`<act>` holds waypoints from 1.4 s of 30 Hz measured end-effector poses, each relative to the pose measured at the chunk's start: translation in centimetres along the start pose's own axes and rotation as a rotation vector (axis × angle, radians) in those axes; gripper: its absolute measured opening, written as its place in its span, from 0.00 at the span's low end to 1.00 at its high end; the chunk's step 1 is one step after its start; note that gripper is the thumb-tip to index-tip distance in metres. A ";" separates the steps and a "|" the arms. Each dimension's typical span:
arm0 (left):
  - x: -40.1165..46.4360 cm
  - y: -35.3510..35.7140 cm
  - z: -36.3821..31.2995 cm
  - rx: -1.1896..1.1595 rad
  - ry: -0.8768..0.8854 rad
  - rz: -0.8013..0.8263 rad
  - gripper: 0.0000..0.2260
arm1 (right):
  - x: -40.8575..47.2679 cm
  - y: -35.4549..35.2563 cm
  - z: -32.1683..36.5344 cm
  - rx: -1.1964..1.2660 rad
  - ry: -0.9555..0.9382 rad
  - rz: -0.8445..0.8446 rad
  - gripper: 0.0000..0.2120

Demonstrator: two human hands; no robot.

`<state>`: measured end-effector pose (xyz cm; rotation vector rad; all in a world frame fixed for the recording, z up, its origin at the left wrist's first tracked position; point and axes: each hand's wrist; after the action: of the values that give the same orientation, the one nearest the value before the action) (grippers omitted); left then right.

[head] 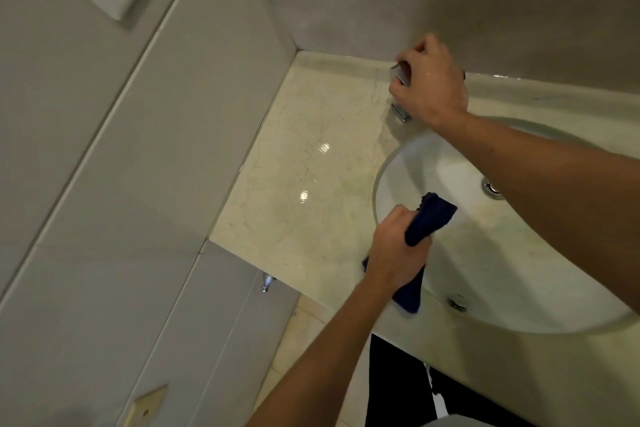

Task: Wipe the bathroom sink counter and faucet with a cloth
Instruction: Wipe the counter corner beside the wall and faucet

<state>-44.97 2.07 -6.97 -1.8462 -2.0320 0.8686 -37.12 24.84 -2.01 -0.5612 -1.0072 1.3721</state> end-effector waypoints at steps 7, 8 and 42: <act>1.0 -12.7 -2.2 -0.384 -0.151 -0.034 0.10 | -0.1 0.0 0.0 0.018 0.004 -0.002 0.18; 1.9 -15.5 -1.7 -0.352 -0.143 -0.038 0.13 | -0.1 0.0 0.0 0.022 0.004 -0.005 0.18; 12.9 -24.4 6.4 -0.626 -0.716 -0.017 0.16 | 0.3 0.2 0.1 0.003 0.032 0.017 0.18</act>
<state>-70.39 12.59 -0.32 -1.9735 -3.0360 1.0870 -37.30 25.15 -2.04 -0.5885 -0.9768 1.3752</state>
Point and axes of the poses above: each hand's wrist, its own x-axis towards the middle knuckle, its own y-axis out of the palm, z = x × y, and after that the axes turned 7 degrees about -z, right-handed
